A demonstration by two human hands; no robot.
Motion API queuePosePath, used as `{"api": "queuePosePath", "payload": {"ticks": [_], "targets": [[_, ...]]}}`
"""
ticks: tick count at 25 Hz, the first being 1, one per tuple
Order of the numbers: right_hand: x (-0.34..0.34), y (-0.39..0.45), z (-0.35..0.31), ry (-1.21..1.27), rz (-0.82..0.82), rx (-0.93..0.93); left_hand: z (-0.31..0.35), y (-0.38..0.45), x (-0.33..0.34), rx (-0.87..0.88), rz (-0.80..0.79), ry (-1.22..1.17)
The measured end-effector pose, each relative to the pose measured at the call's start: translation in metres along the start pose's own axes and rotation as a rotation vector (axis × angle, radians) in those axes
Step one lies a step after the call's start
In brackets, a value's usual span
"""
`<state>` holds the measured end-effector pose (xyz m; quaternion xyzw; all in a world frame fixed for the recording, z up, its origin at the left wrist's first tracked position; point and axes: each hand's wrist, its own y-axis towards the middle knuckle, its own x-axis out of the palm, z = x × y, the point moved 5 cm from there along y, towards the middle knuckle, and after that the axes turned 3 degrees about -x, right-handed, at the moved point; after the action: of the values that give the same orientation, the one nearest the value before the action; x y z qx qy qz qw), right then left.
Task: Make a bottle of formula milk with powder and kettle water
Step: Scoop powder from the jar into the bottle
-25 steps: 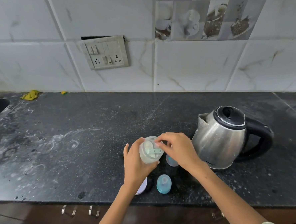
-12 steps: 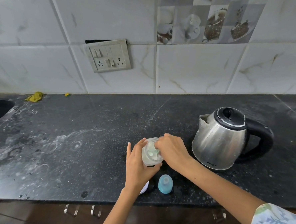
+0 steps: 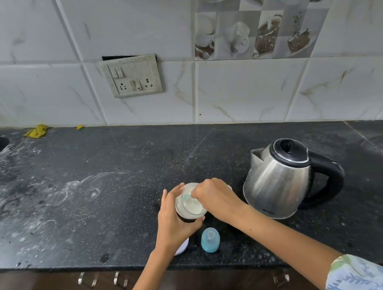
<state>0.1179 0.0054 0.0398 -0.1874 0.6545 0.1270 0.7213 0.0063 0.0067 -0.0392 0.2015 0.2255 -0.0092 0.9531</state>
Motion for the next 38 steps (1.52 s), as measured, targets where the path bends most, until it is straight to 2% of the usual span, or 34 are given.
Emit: {"api": "queuePosePath", "payload": {"ticks": [7,11,22,26,31,35,38], "targets": [[-0.003,-0.003,-0.005,0.104,-0.028,-0.030,0.008,-0.004,0.000,0.095,-0.005,-0.059],[-0.003,-0.002,-0.002,0.109,0.008,-0.022,0.008,-0.003,0.001,0.123,-0.018,-0.059],[0.019,-0.010,0.005,0.534,-0.036,0.036,0.007,-0.001,0.005,0.206,-0.060,0.025],[0.023,-0.012,0.018,0.888,0.065,0.219,0.006,-0.001,0.005,0.218,-0.081,0.046],[0.041,-0.031,0.032,1.600,0.159,0.459,0.003,-0.001,-0.002,0.181,-0.037,0.051],[0.047,-0.047,0.045,1.680,0.286,0.545,0.001,0.001,-0.008,0.069,0.018,0.070],[0.048,-0.057,0.049,1.479,0.486,0.537,-0.003,0.001,-0.010,-0.011,0.023,0.036]]}}
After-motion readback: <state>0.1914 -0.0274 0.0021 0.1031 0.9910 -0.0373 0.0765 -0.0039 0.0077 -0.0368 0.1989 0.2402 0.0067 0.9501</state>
